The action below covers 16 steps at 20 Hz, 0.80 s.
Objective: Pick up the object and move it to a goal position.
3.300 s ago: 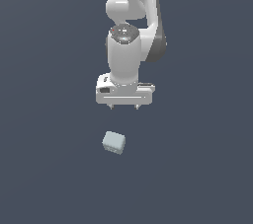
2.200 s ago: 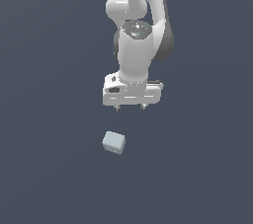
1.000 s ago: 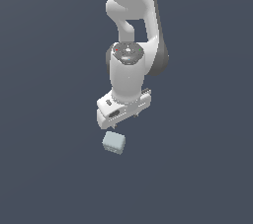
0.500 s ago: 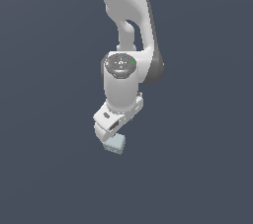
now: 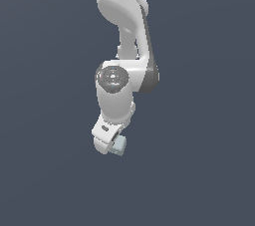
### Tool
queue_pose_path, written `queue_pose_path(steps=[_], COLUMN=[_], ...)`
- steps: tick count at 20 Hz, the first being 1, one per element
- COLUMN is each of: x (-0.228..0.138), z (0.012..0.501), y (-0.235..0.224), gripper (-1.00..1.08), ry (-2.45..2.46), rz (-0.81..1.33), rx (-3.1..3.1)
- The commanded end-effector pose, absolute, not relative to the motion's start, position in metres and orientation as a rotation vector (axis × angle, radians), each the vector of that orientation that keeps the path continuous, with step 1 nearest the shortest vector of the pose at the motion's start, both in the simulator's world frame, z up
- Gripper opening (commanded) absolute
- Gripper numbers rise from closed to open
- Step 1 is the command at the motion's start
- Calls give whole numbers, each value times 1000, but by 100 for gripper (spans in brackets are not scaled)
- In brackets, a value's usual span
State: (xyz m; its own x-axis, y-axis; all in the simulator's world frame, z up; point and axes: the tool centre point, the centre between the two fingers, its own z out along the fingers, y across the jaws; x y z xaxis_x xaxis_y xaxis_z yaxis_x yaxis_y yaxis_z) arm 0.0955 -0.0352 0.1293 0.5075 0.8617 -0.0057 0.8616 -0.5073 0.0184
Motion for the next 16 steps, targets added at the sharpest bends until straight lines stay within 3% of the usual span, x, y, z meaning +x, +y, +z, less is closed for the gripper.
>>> queue_pose_path(steps=[1, 16], x=[99, 108], z=[125, 111], y=[-39, -53], gripper=[100, 100], ry=[1629, 1859], rz=[4, 0], rx=[2669, 2532])
